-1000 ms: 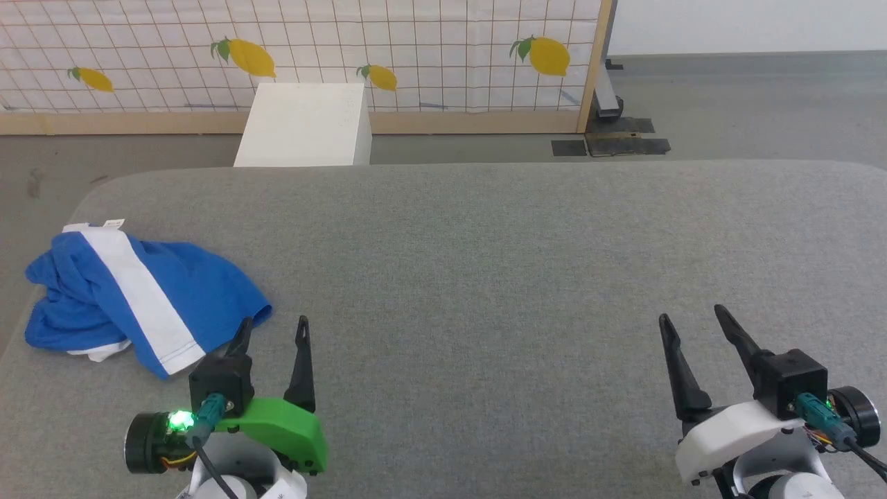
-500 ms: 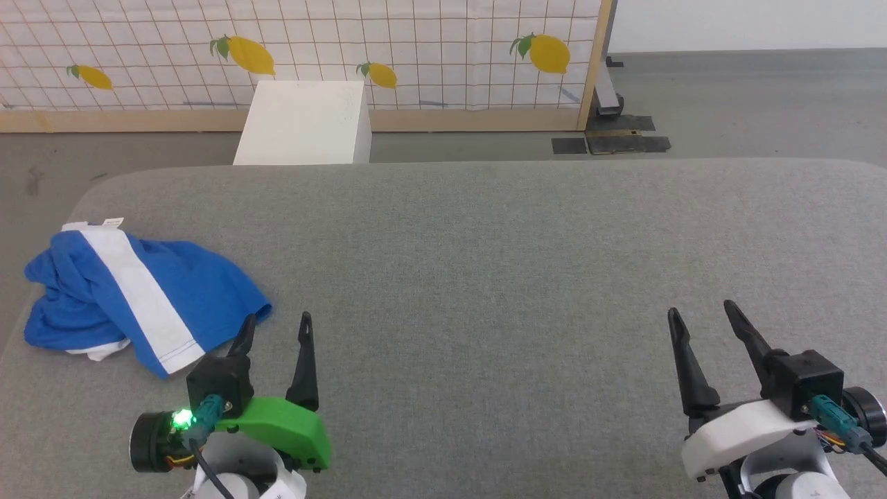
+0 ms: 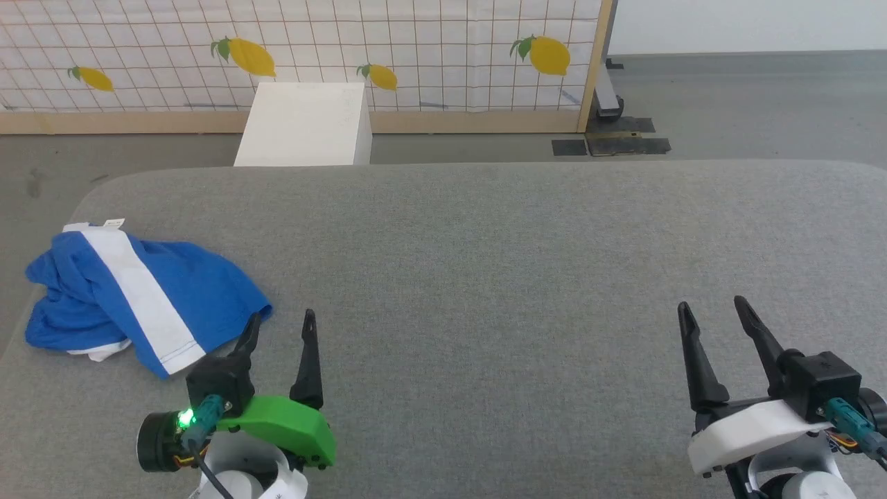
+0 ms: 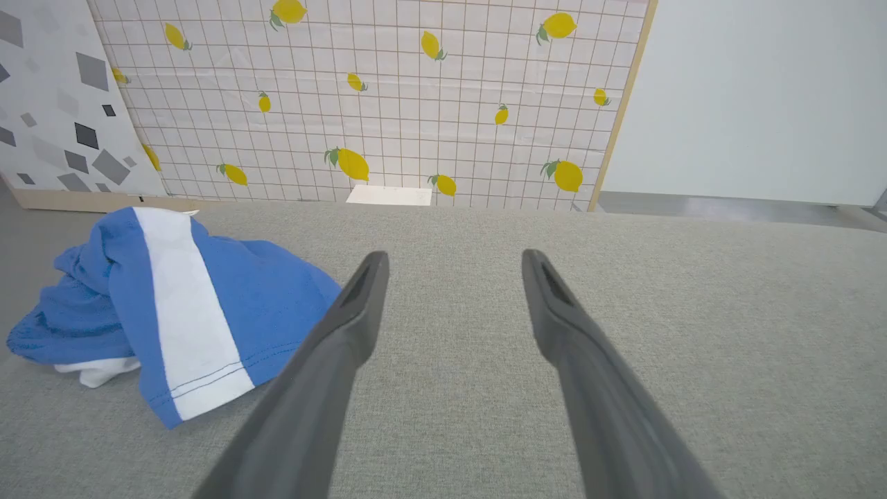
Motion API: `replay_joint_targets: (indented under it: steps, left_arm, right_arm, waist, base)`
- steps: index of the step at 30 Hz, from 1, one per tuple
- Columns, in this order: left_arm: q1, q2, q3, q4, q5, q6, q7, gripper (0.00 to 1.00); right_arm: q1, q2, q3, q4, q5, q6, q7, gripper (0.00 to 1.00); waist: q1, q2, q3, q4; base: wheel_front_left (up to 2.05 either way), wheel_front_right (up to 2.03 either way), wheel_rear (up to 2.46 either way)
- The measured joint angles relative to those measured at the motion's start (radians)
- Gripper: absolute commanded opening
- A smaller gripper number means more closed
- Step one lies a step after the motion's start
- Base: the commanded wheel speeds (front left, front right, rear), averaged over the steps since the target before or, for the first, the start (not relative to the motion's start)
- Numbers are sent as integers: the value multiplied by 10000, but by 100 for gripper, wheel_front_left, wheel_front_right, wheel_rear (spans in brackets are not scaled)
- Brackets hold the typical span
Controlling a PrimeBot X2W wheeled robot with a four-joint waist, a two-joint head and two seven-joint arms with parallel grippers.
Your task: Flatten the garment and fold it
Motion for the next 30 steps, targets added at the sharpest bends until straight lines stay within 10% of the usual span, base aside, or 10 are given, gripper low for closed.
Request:
replay_joint_targets:
  steps: [30]
  left_arm:
    - [-186,0,-169,341,-754,251,-614,100]
  right_arm:
    - [-90,0,-111,-17,468,0,-637,100]
  waist:
    - [0,0,-55,86]
  base:
    - [0,0,0]
